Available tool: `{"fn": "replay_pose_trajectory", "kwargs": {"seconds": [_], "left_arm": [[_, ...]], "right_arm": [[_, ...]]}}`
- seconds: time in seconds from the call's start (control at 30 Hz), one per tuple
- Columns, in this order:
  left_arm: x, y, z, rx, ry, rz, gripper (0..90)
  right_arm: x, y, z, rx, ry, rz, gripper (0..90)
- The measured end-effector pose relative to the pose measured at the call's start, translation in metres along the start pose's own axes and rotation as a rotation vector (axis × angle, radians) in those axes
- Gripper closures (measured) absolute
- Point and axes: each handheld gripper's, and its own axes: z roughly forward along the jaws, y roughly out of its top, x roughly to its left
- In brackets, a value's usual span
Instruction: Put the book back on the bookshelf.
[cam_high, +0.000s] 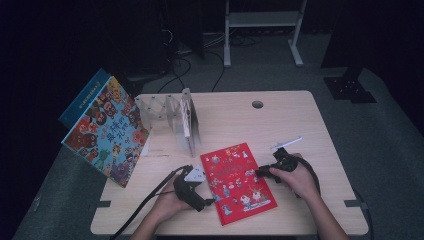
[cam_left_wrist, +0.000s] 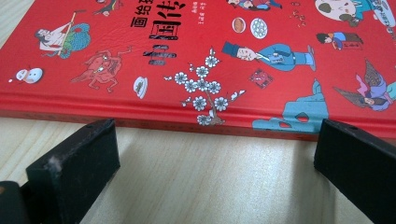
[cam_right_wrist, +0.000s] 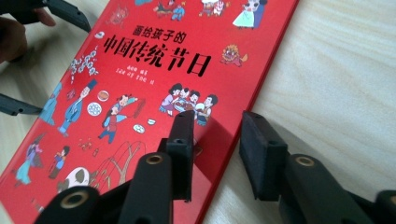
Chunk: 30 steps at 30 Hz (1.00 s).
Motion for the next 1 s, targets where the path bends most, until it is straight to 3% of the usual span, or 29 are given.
{"fn": "replay_pose_trajectory", "kwargs": {"seconds": [0.23, 0.5, 0.77, 0.8, 0.83, 0.87, 0.9, 1.0], "left_arm": [[0.001, 0.000, 0.000, -0.001, -0.003, 0.003, 0.0], [0.001, 0.000, 0.000, 0.000, -0.007, 0.005, 0.0], [0.001, 0.000, 0.000, 0.000, -0.007, 0.006, 0.0], [0.001, 0.000, 0.000, 0.001, -0.006, 0.006, 0.0], [0.001, 0.000, 0.000, 0.001, -0.006, 0.006, 0.0], [0.001, 0.000, 0.000, 0.000, -0.006, 0.006, 0.0], [0.001, 0.000, 0.000, 0.000, -0.006, 0.006, 0.0], [0.001, 0.000, 0.000, 0.001, -0.006, 0.006, 0.0]], "right_arm": [[-0.005, 0.011, 0.001, 0.080, 0.019, 0.027, 66.6], [-0.009, 0.011, -0.003, 0.065, 0.060, 0.053, 71.1], [-0.010, 0.014, -0.006, 0.092, 0.085, 0.059, 72.5], [-0.009, 0.014, -0.007, 0.091, 0.093, 0.058, 75.8], [-0.009, 0.014, -0.006, 0.083, 0.162, 0.068, 75.1], [-0.006, 0.015, -0.005, 0.095, 0.177, 0.063, 74.8], [-0.002, 0.016, -0.002, 0.109, 0.136, 0.048, 74.0], [-0.002, 0.017, 0.001, 0.113, 0.133, 0.052, 72.1]]}}
